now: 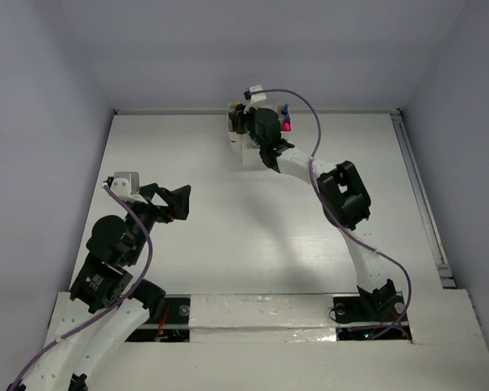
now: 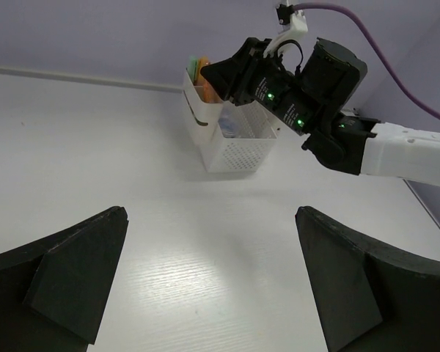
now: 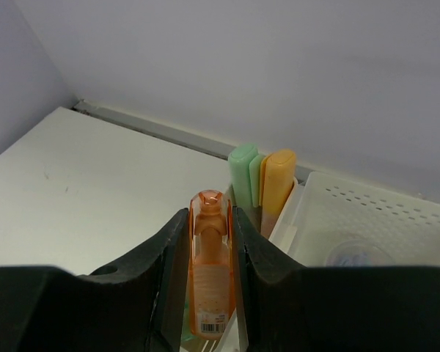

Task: Sort the stationery into containers
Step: Pick up the pen from the center of the board, then reset both arms

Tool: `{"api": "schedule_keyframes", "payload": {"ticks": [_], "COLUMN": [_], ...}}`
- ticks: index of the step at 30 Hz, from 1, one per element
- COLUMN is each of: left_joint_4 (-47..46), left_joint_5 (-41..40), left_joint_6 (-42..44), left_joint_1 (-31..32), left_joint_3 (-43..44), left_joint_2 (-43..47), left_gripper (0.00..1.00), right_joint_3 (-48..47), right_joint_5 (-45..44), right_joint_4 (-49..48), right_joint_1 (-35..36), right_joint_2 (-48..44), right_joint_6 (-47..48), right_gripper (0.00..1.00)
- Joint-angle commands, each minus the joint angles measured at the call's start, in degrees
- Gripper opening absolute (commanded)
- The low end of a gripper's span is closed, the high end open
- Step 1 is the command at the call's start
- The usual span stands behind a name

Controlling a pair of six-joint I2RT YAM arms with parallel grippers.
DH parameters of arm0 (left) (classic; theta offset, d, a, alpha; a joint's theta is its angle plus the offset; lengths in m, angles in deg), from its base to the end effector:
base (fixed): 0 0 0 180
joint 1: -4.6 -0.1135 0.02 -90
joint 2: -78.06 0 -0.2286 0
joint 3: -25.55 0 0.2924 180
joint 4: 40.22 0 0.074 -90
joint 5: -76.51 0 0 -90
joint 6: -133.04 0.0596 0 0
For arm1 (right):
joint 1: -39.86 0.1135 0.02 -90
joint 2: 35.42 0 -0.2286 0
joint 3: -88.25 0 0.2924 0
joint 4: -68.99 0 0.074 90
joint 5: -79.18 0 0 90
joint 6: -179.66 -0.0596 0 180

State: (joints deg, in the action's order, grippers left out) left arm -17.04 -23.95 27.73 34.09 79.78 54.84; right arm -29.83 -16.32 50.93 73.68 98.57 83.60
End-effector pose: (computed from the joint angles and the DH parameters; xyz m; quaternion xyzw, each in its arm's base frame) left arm 0.1724 -0.0850 0.3723 0.0126 0.6579 -0.2306 0.7168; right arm 0.4960 0.3254 0.2028 -0.1327 0.6810 0.2141 0.6876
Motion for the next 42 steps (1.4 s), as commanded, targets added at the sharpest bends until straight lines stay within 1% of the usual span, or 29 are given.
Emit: {"api": "schedule_keyframes", "payload": {"ticks": [1, 2, 4, 5, 7, 8, 10, 11, 12, 14, 15, 16, 17, 18, 19, 20, 22, 23, 25, 26, 27, 29, 30, 32, 33, 37, 39, 42], "left_joint_4": [-3.42, -3.51, -3.51, -3.51, -3.51, -3.42, -3.34, -3.33, -3.33, -3.60, -3.69, -3.77, -3.86, -3.95, -3.86, -3.86, -3.95, -4.12, -5.00, -5.27, -5.53, -6.67, -7.11, -7.73, -7.82, -7.99, -8.60, -9.58], "left_joint_5": [1.05, 0.97, 0.71, 0.70, 0.62, 0.61, 0.18, -0.09, -0.18, -0.53, -0.53, -0.44, -0.61, -0.53, -0.70, -0.88, -0.88, -0.62, 0.78, 1.14, 2.71, 4.65, 5.35, 6.85, 7.29, 8.61, 9.14, 9.58], "left_joint_6": [0.55, 0.55, 0.55, 0.46, 0.46, 0.46, 0.37, 0.37, 0.20, 0.19, 0.19, 0.19, 0.19, 0.19, 0.11, -0.07, -0.68, -1.03, -1.47, -2.26, -2.79, -3.32, -3.41, -3.41, -2.63, -1.83, -1.48, -1.21], "left_joint_1": [-0.84, -0.84, -0.84, -1.45, -1.98, -1.99, -2.60, -2.60, -3.12, -3.13, -3.13, -3.13, -3.13, -3.13, -3.13, -3.65, -3.66, -3.66, -3.66, -3.66, -3.66, -3.66, -3.66, -3.66, -3.66, -3.66, -3.66, -3.66], "left_joint_3": [-0.56, -0.56, -0.56, -0.56, -0.47, -0.47, -0.38, -0.38, -0.47, -0.64, -0.73, -0.64, -0.64, -0.64, -0.64, -0.64, -0.56, -0.56, -0.21, 0.06, 1.10, 2.43, 4.09, 6.20, 8.39, 11.31, 10.44, 8.50], "left_joint_2": [0.20, 0.20, 0.11, -0.07, -0.42, -0.59, -0.77, -0.77, -0.68, -0.42, -0.42, -0.51, -0.51, -0.59, -0.77, -0.77, -1.21, -1.38, -1.65, -1.74, -2.00, -2.18, -2.18, -2.53, -2.70, -2.80, -2.09, -1.39], "left_gripper": [0.99, 0.99, 0.99, 0.99, 0.99, 0.99, 0.99, 0.99, 0.99, 0.99, 0.99, 0.99, 0.99, 0.99, 0.99, 0.99, 0.99, 0.99, 0.99, 0.99, 0.99, 0.99, 0.99, 0.99, 0.99, 0.99, 0.99, 0.99], "right_joint_3": [2.17, 3.22, 3.14, 3.23, 3.40, 3.66, 6.29, 7.70, 9.28, 15.07, 17.53, 23.21, 26.14, 29.13, 32.11, 37.71, 42.93, 47.48, 51.29, 52.96, 54.89, 55.43, 55.09, 54.38, 54.12, 55.43, 56.48, 57.02], "right_joint_5": [1.45, 1.63, 1.81, 1.89, 2.95, 2.95, 3.39, 3.39, 3.65, 3.57, 2.95, 2.69, 2.42, 2.16, 2.42, 2.25, 2.51, 2.86, 3.30, 3.30, 2.26, 0.58, -2.04, -4.51, -6.96, -12.32, -15.23, -15.95], "right_joint_4": [-5.15, -5.51, -5.07, -4.90, -3.84, -3.49, -3.40, -3.92, -4.10, -4.36, -4.37, -4.37, -4.02, -2.62, -1.74, -0.69, 2.65, 3.54, 5.38, 5.91, 8.01, 11.26, 14.85, 18.82, 21.97, 26.74, 28.14, 29.73], "right_joint_1": [0.19, 0.19, 0.19, 0.19, 0.19, 0.19, 0.19, 0.19, 0.19, 0.71, 0.72, 0.72, 0.72, 1.24, 1.24, 1.24, 1.24, 1.24, 1.24, 1.24, 1.24, 1.24, 1.24, 1.24, 1.24, 1.24, 1.24, 1.24], "right_joint_2": [-3.30, -4.34, -5.49, -7.06, -9.00, -10.14, -14.71, -16.55, -20.49, -25.16, -27.71, -33.13, -36.14, -39.13, -45.08, -48.27, -54.68, -61.42, -68.22, -75.04, -78.33, -84.57, -90.25, -95.21, -99.67, -106.99, -108.33, -108.42], "right_joint_6": [-0.70, -1.05, -1.32, -1.49, -1.67, -1.76, -2.80, -3.25, -3.69, -5.00, -5.79, -6.67, -8.77, -10.01, -10.98, -12.46, -14.14, -14.93, -16.16, -17.04, -17.14, -16.44, -15.83, -14.16, -13.54, -10.90, -10.02, -9.49], "right_gripper": [0.25, 0.42, 0.55, 0.66, 0.74, 0.80, 0.83, 0.88, 0.92, 0.97, 0.97, 0.97, 0.97, 0.95, 1.00, 1.00, 1.00, 1.00, 1.00, 1.00, 1.00, 1.00, 1.00, 1.00, 1.00, 1.00, 1.00, 1.00]}}
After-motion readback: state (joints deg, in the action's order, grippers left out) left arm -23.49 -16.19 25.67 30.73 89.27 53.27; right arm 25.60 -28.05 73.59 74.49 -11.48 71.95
